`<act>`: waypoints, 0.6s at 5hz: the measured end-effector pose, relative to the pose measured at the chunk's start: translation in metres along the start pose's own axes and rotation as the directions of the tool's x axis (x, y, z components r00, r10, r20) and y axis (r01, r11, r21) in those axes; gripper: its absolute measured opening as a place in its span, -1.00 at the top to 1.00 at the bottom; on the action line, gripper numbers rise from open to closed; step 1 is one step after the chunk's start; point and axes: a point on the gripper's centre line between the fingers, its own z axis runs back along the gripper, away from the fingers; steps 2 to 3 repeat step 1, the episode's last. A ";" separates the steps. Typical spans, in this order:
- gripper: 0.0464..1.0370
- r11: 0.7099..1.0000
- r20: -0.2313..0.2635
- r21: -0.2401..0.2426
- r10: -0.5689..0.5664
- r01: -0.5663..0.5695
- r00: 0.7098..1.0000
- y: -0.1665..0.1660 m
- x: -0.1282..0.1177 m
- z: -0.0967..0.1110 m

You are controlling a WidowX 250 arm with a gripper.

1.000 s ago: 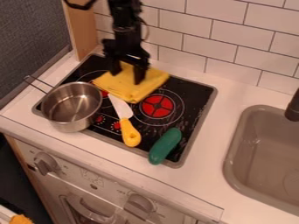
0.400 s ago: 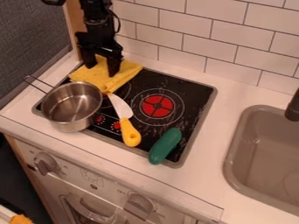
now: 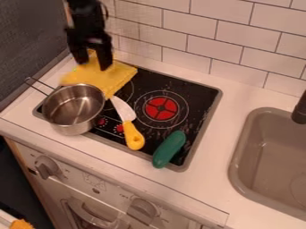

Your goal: Moved the yellow cloth to the left burner

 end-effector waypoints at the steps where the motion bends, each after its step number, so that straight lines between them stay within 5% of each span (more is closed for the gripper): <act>1: -0.93 0.999 0.019 0.047 -0.002 0.001 1.000 0.004 -0.001 0.015; 3: -0.93 0.999 0.019 0.047 -0.002 0.001 1.000 0.004 -0.001 0.015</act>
